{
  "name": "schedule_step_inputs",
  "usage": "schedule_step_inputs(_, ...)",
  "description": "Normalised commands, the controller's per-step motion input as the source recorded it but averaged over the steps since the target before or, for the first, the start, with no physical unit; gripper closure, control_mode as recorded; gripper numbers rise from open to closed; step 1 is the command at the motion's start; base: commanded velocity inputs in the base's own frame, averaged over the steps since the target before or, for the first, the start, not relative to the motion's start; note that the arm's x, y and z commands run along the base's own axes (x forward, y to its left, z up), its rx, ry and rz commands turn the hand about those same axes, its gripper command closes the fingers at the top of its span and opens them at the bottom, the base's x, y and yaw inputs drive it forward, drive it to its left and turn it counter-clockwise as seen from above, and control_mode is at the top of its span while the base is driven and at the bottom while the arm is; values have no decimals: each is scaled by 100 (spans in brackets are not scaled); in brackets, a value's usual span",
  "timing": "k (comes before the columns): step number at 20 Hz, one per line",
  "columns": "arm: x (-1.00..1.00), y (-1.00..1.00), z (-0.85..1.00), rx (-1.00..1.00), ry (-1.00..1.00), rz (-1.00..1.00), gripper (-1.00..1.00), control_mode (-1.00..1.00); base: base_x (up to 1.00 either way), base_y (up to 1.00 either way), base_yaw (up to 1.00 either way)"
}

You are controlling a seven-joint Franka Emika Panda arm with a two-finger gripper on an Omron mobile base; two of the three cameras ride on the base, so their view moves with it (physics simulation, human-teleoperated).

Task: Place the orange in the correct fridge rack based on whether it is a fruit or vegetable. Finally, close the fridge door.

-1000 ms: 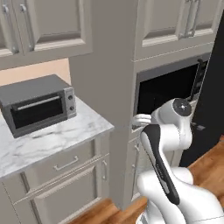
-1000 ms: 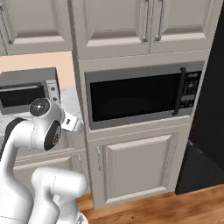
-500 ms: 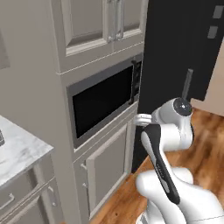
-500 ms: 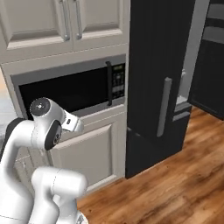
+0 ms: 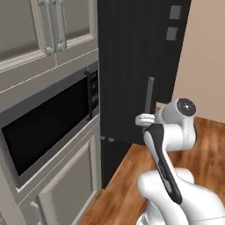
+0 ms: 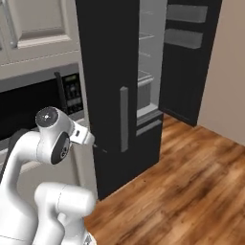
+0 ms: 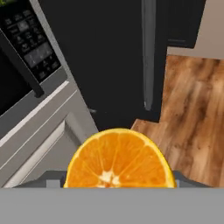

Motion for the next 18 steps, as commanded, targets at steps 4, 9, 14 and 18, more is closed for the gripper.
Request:
schedule_step_inputs(4,0,0,0,0,0,0,100,100,59,-71,-6)
schedule_step_inputs(9,0,0,0,0,0,0,100,100,44,-88,0)
schedule_step_inputs(14,0,0,0,0,0,0,100,100,2,-91,0)
schedule_step_inputs(18,0,0,0,0,0,0,100,100,0,-87,0)
